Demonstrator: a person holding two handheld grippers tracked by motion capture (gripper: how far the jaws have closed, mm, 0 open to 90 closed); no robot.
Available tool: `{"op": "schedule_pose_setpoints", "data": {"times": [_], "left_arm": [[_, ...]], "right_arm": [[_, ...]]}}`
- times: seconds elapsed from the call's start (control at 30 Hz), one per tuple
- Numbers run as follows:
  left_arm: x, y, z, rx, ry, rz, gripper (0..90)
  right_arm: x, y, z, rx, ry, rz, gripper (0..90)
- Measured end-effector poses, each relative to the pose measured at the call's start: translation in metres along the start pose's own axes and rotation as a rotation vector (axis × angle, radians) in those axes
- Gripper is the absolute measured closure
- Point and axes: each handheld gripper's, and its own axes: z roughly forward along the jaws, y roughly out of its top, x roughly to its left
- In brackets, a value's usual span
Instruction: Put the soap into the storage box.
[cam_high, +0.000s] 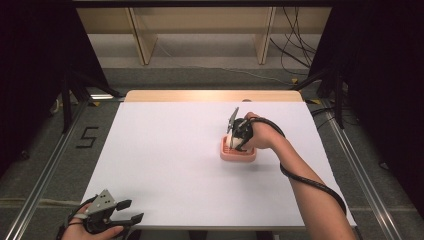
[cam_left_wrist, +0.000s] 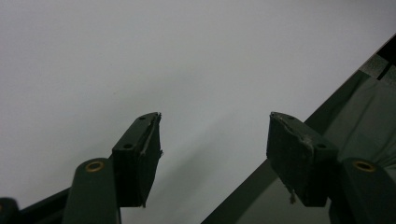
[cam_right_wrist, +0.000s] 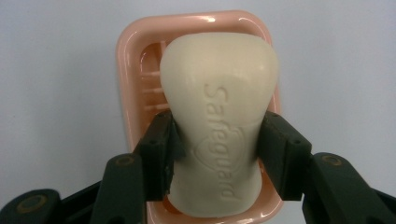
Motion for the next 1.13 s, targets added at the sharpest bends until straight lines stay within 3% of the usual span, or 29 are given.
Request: {"op": "schedule_pose_setpoints", "data": {"times": [0.27, 0.3, 0.37, 0.6, 0.63, 0.67, 0.7, 0.73, 0.77, 0.83, 0.87, 0.9, 0.93, 0.97, 1.0, 1.03, 1.1, 1.13], "left_arm": [[0.0, 0.0, 0.0, 0.0, 0.0, 0.001, 34.7], [0.0, 0.0, 0.0, 0.0, 0.0, 0.0, 34.7], [0.0, 0.0, 0.0, 0.0, 0.0, 0.001, 34.8], [0.0, 0.0, 0.0, 0.001, 0.0, 0.002, 34.8], [-0.004, -0.001, 0.0, -0.013, -0.017, -0.044, 34.7], [-0.004, -0.001, 0.0, -0.011, -0.02, -0.045, 34.8], [-0.003, -0.001, 0.0, -0.01, -0.019, -0.043, 34.8], [-0.003, -0.001, 0.0, -0.01, -0.019, -0.042, 34.8], [-0.003, -0.001, 0.0, -0.011, -0.019, -0.044, 34.8], [-0.003, -0.001, -0.001, -0.004, -0.022, -0.043, 34.8], [-0.003, -0.001, -0.001, 0.005, -0.025, -0.043, 34.8], [-0.001, -0.001, 0.0, 0.0, 0.003, -0.012, 34.8], [0.0, -0.001, 0.0, 0.004, 0.004, -0.004, 34.8], [-0.003, -0.002, 0.0, -0.003, -0.011, -0.046, 34.7], [-0.003, -0.002, 0.0, -0.002, -0.015, -0.047, 34.7], [-0.003, -0.001, 0.0, 0.002, -0.013, -0.042, 34.7], [-0.002, -0.001, 0.0, 0.012, -0.012, -0.031, 34.8], [-0.003, -0.001, 0.0, 0.014, -0.012, -0.031, 34.8]], "right_arm": [[0.0, 0.0, 0.002, 0.001, 0.005, 0.007, 50.0], [0.002, 0.0, 0.002, 0.013, 0.008, 0.041, 49.4], [0.002, 0.0, 0.004, 0.012, 0.01, 0.027, 48.3], [0.004, -0.005, -0.002, -0.038, 0.031, 0.095, 40.0], [0.005, -0.007, -0.004, -0.043, 0.028, 0.107, 39.3], [0.006, -0.009, -0.007, -0.053, 0.027, 0.12, 38.6], [0.01, -0.015, -0.013, -0.086, 0.011, 0.146, 36.9], [0.01, -0.015, -0.013, -0.086, 0.011, 0.146, 36.9], [0.016, -0.022, -0.016, -0.141, -0.015, 0.187, 36.1], [0.019, -0.027, -0.018, -0.171, -0.02, 0.191, 35.5], [0.027, -0.034, -0.02, -0.197, -0.025, 0.244, 35.5], [0.03, -0.038, -0.02, -0.221, -0.028, 0.244, 35.5], [0.038, -0.044, -0.021, -0.246, -0.038, 0.284, 35.8], [0.046, -0.053, -0.022, -0.285, -0.053, 0.311, 36.7], [0.054, -0.06, -0.021, -0.31, -0.068, 0.352, 38.1], [0.07, -0.072, -0.022, -0.315, -0.069, 0.437, 39.1], [0.077, -0.079, -0.02, -0.34, -0.073, 0.43, 41.0], [0.081, -0.086, -0.018, -0.37, -0.083, 0.397, 41.9]]}}
